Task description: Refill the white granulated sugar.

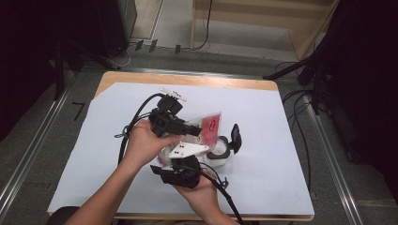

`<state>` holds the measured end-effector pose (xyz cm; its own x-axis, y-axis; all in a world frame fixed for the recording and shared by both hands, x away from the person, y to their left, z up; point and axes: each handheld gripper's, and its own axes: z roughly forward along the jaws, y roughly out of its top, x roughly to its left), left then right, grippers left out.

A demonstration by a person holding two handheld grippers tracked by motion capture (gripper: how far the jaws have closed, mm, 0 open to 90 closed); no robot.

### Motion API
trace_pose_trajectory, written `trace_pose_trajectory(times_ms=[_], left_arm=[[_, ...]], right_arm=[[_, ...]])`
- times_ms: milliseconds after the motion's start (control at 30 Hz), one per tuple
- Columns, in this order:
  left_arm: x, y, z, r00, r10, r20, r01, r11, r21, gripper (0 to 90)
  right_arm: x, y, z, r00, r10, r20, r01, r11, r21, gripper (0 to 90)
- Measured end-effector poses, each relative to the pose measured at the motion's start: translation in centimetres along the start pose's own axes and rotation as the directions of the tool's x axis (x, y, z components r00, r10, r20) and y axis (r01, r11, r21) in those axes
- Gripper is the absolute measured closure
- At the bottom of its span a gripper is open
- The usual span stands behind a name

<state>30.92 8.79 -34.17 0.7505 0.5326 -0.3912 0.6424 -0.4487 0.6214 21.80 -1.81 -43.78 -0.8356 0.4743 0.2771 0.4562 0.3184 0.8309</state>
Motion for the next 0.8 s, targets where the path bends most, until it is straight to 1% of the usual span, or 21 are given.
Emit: trace_pose_trajectory(times_ms=[167, 333, 433, 600, 633, 800], left_arm=[[0.12, 0.01, 0.04, 1.0000, -0.001, 0.006, 0.001, 1.0000, -0.008, 77.0], [0.22, 0.06, -0.03, 1.0000, -0.002, 0.003, 0.002, 1.0000, 0.002, 77.0], [0.28, 0.04, 0.04, 0.9999, -0.008, 0.010, 0.008, 0.9999, -0.010, 77.0], [0.36, 0.10, -0.01, 0.9999, -0.008, 0.010, 0.008, 1.0000, -0.002, 76.9], [0.35, 0.12, -0.03, 1.0000, -0.007, 0.004, 0.007, 1.0000, 0.001, 76.9], [0.31, 0.13, 0.03, 0.9999, -0.008, 0.009, 0.008, 0.9999, -0.010, 76.8]], right_arm=[[-0.02, 0.06, 0.02, 1.0000, 0.005, -0.001, -0.005, 1.000, 0.003, 62.6], [-0.04, 0.13, 0.02, 1.0000, 0.006, -0.005, -0.006, 1.000, 0.009, 62.4], [-0.04, 0.16, 0.06, 1.0000, 0.003, -0.002, -0.003, 1.000, 0.009, 62.5], [-0.04, 0.21, 0.08, 1.0000, 0.001, -0.002, -0.001, 1.000, 0.012, 62.2], [-0.04, 0.22, 0.09, 1.0000, 0.001, -0.002, -0.001, 1.000, 0.011, 62.1], [-0.01, 0.26, 0.08, 1.0000, 0.000, -0.002, 0.000, 1.000, 0.012, 61.0]])
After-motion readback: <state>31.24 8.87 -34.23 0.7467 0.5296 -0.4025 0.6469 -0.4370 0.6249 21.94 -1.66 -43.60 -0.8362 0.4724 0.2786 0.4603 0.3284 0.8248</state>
